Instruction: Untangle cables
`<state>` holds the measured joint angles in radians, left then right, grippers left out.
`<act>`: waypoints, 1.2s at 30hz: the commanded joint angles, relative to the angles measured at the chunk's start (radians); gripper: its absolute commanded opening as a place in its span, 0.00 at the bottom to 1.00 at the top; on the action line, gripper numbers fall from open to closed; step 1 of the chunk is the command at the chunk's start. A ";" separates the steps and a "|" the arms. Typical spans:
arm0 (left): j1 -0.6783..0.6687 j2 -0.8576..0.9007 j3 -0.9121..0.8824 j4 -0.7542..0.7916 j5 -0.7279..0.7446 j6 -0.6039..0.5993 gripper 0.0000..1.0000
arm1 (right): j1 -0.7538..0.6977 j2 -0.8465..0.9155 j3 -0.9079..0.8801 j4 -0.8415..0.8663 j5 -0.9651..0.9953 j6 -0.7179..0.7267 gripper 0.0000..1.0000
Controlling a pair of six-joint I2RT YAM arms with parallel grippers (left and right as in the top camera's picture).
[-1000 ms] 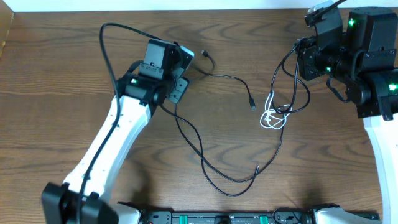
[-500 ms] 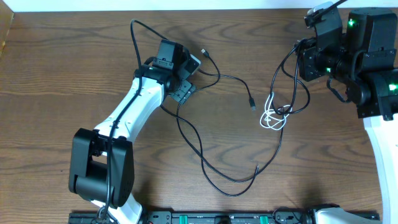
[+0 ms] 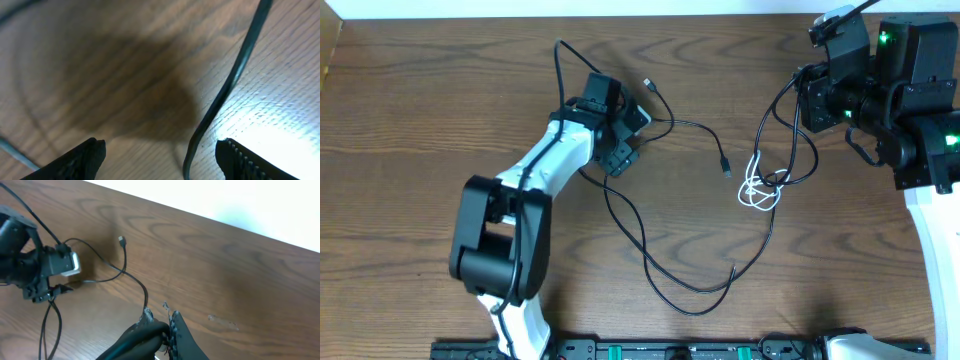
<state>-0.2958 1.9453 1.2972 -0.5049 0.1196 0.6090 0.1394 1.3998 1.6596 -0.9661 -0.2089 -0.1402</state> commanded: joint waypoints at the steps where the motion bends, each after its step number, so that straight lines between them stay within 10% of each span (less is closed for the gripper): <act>1: 0.002 0.031 0.006 0.006 0.012 0.023 0.75 | 0.008 -0.001 0.010 0.000 0.001 -0.011 0.01; 4: 0.002 0.050 0.006 0.018 0.028 0.023 0.69 | 0.008 -0.001 0.010 0.000 0.001 -0.011 0.01; 11: 0.002 0.062 0.006 0.047 0.029 0.023 0.08 | 0.008 -0.001 0.010 -0.003 0.001 -0.011 0.01; 17: 0.002 -0.021 0.011 0.038 0.026 0.023 0.07 | 0.008 -0.001 0.010 -0.002 0.002 -0.011 0.01; 29: 0.002 -0.776 0.082 0.239 0.029 -0.047 0.07 | 0.008 -0.001 0.010 -0.006 0.026 -0.011 0.01; 36: 0.002 -0.974 0.082 0.282 0.263 -0.096 0.08 | 0.008 -0.001 0.010 -0.008 0.023 -0.011 0.01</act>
<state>-0.2962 0.9657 1.3846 -0.2199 0.2604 0.5636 0.1394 1.3998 1.6596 -0.9726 -0.1860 -0.1402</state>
